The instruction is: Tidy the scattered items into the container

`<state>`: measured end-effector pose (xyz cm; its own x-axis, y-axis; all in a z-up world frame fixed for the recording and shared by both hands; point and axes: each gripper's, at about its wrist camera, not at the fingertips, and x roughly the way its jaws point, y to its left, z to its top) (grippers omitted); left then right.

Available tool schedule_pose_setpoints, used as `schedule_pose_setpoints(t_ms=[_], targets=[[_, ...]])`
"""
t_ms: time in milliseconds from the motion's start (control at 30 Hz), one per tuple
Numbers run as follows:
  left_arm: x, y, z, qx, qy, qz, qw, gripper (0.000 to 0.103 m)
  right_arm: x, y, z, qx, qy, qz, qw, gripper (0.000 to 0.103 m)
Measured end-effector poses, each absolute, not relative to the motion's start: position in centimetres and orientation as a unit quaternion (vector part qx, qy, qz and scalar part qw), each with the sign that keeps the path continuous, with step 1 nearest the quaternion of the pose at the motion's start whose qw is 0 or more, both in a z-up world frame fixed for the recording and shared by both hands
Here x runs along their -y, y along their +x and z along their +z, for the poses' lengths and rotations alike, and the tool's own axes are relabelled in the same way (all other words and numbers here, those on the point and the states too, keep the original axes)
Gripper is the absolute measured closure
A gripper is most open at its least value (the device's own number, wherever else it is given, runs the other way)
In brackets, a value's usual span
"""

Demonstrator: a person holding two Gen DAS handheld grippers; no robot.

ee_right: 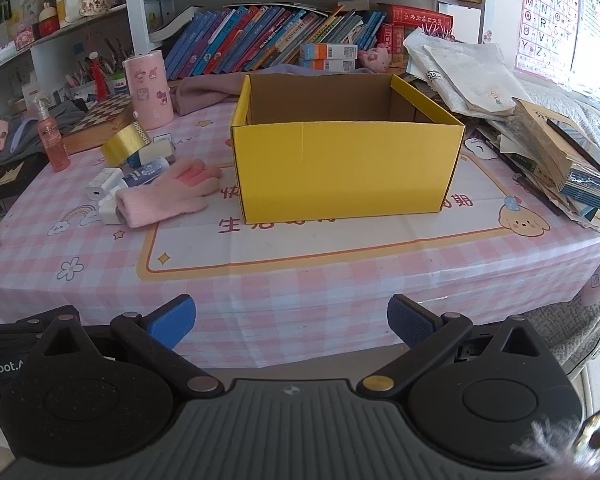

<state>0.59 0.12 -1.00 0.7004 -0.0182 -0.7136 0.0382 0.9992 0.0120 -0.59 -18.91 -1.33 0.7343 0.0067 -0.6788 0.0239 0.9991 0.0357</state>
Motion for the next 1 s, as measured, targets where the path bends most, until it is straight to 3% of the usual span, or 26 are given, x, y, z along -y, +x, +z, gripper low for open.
schedule_pose_setpoints(t_ms=[1000], targets=[[-5.0,1.1,-1.0,-0.375,-0.027,0.032,0.926,0.000,14.2,0.6,-1.1,-0.367,-0.021,0.039,0.929,0.000]])
